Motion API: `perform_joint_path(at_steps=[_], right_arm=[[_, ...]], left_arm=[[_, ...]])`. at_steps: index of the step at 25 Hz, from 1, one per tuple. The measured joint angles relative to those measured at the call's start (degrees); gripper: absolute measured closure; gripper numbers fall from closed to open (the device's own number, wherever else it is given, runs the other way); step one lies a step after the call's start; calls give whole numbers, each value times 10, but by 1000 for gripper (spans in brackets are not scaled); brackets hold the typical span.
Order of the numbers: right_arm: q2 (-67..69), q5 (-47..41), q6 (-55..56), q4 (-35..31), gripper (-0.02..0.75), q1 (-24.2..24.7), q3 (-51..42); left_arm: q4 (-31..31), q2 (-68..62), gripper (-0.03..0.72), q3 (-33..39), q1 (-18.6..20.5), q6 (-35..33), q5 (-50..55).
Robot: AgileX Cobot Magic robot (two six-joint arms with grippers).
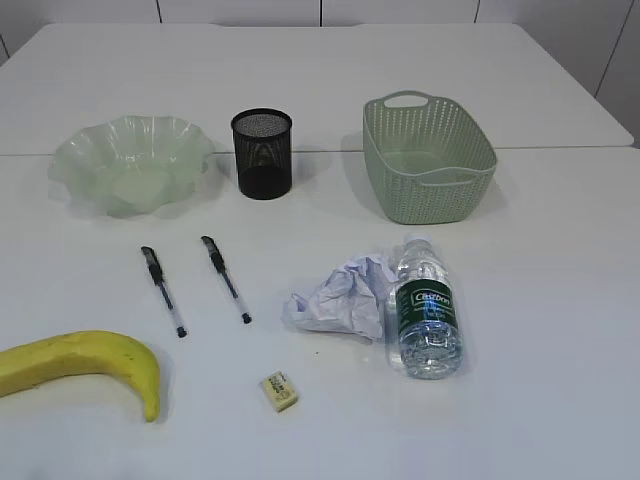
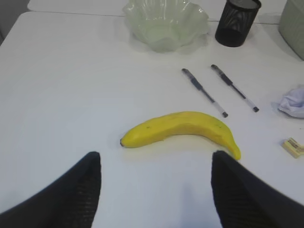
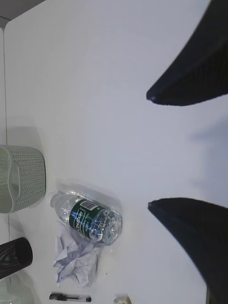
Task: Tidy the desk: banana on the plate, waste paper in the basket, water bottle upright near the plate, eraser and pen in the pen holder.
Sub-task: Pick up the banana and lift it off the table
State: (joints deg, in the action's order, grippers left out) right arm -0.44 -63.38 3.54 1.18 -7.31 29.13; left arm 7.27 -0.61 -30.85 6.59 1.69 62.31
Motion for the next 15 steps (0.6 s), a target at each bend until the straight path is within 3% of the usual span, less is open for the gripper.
perform_joint_path(at_steps=[6,15], right_arm=[[70,47,0,-2,288,0,2],[176,82,18,-67,288,0,2]], left_arm=[[38,-47,171,-7,0,-87,-11],[93,-225,171,-69,-1,-238,-70]])
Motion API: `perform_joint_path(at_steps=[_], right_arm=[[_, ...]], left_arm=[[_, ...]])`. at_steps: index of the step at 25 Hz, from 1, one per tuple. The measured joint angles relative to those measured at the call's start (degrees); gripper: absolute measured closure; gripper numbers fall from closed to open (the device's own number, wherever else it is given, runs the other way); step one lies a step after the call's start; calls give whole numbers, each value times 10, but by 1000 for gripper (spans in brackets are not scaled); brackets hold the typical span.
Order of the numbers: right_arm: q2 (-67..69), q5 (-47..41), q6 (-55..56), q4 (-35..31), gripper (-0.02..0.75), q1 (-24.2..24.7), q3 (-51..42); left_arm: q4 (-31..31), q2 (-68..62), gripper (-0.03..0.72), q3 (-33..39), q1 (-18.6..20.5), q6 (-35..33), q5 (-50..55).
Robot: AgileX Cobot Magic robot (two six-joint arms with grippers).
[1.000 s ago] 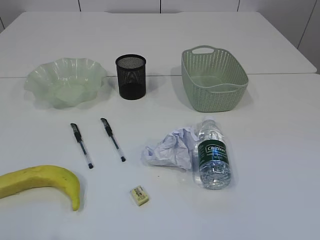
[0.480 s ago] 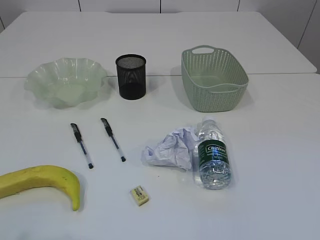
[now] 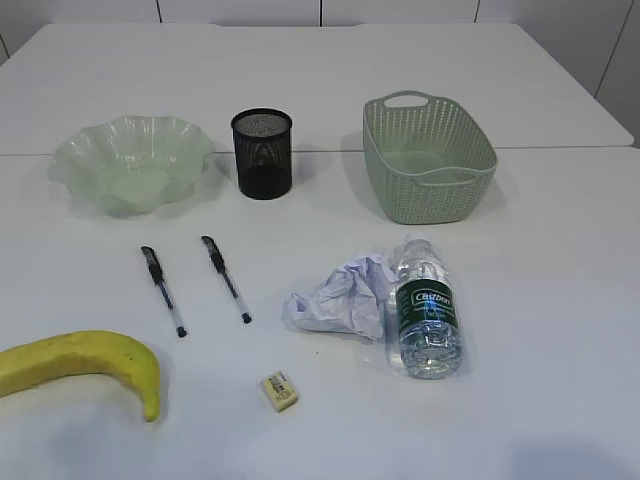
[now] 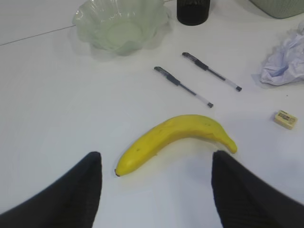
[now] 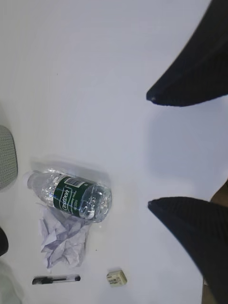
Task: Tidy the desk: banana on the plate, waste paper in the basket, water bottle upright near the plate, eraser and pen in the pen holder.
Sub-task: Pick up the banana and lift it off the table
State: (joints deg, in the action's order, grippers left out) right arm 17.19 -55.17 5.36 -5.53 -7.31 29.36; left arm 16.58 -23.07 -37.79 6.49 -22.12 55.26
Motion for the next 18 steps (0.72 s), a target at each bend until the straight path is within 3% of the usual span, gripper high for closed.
perform_joint_path(at_steps=[6,18], right_arm=[[41,10,4,-3,288,0,20],[127,21,5,7,290,0,47]], left_arm=[[1,-97,171,-5,-36,-46,-50],[-39,-278,171,-9,-163,-205,-55]])
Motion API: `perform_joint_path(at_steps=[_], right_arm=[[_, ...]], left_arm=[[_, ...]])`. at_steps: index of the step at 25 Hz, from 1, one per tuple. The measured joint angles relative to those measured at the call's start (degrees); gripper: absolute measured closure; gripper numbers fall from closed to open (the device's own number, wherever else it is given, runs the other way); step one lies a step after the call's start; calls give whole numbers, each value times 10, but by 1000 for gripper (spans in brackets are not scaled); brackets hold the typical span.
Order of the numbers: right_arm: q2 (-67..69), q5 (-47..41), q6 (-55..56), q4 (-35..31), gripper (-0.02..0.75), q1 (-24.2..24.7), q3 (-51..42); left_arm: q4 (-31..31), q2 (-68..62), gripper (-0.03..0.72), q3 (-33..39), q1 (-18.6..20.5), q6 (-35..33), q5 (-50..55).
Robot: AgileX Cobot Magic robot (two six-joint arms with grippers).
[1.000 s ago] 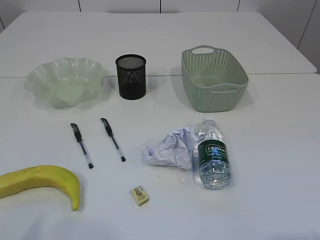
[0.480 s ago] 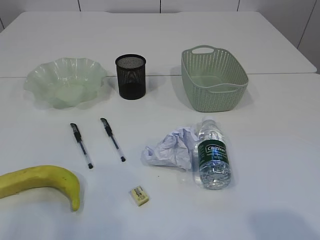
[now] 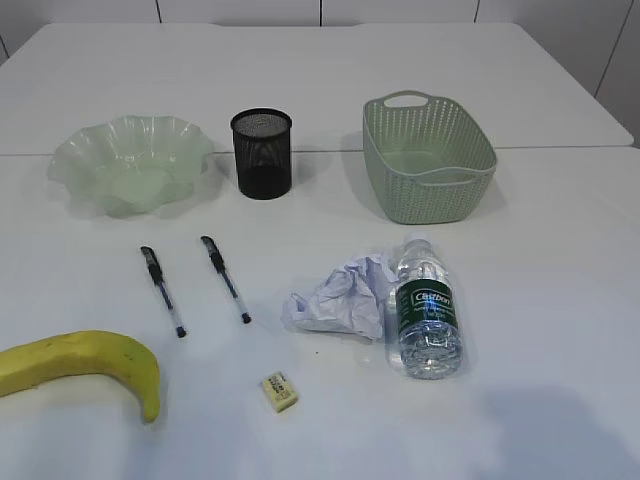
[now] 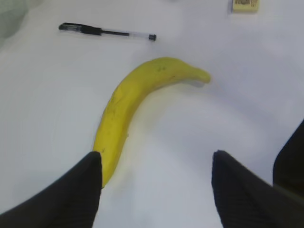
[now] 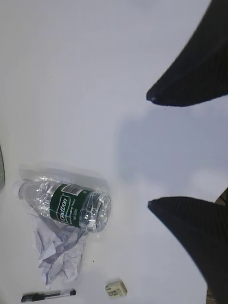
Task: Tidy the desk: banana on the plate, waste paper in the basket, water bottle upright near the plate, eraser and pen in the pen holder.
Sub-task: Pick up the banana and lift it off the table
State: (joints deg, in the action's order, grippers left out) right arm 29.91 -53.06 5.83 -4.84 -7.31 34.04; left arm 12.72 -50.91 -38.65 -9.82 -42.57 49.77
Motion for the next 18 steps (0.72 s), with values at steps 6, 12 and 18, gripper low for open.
perform_joint_path(at_steps=[6,12,18], right_arm=[[0,0,1,0,290,0,0],[0,0,1,0,290,0,0],[0,0,0,2,290,0,0]], left_arm=[[-23,-106,221,-34,-24,-60,-25],[-25,-215,237,-80,-25,-63,-74],[-60,-281,243,-88,-26,-64,-140]])
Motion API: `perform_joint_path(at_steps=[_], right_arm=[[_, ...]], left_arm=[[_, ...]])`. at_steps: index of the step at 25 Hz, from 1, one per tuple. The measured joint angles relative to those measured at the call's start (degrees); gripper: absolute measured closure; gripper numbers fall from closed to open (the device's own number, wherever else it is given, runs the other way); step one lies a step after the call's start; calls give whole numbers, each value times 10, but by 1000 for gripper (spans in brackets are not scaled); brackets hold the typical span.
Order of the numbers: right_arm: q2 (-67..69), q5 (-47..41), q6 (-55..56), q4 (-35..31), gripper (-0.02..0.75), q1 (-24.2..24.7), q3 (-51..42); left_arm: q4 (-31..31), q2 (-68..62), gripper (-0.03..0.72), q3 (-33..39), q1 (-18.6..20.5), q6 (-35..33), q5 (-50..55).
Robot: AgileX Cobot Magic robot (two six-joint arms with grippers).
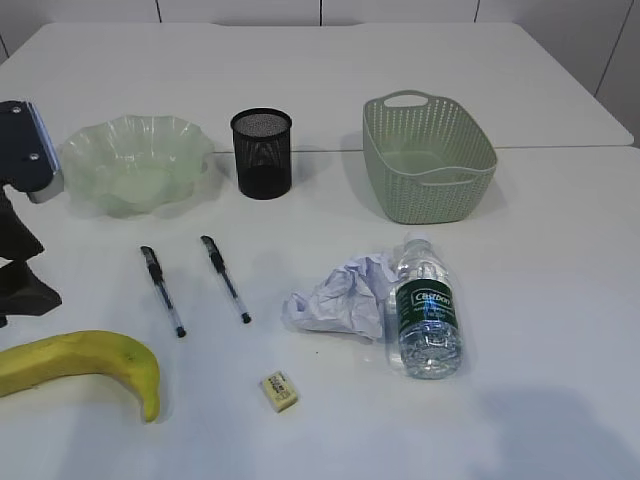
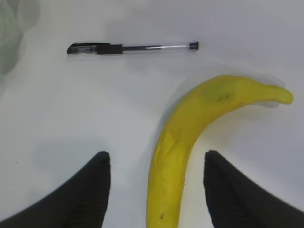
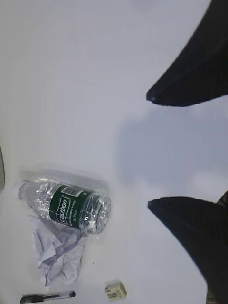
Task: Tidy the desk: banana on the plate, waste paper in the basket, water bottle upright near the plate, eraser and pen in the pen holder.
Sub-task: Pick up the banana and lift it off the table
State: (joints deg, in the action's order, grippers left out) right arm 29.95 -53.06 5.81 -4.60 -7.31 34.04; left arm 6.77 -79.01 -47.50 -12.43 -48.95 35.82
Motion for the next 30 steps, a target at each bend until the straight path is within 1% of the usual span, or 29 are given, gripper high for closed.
perform_joint_path(at_steps=[4,7,9,11,13,15,24,30], right_arm=[[0,0,-6,6,290,0,0],[0,0,-8,11,290,0,0],[0,0,-8,11,290,0,0],[0,0,-9,15,290,0,0],[0,0,-9,20,290,0,0],[0,0,-9,24,290,0,0],[0,0,-9,21,290,0,0],[0,0,-9,17,290,-22,0]], left_arm=[[9,-6,244,0,0,-1,-4],[10,-6,235,0,0,-26,-11],[10,-14,197,0,0,-34,-22],[10,-26,143,0,0,-38,-31],[10,-43,119,0,0,-50,-35],[10,-58,109,0,0,-79,-35],[11,-100,125,0,0,-156,-25],[13,-136,127,-2,0,-169,-24]])
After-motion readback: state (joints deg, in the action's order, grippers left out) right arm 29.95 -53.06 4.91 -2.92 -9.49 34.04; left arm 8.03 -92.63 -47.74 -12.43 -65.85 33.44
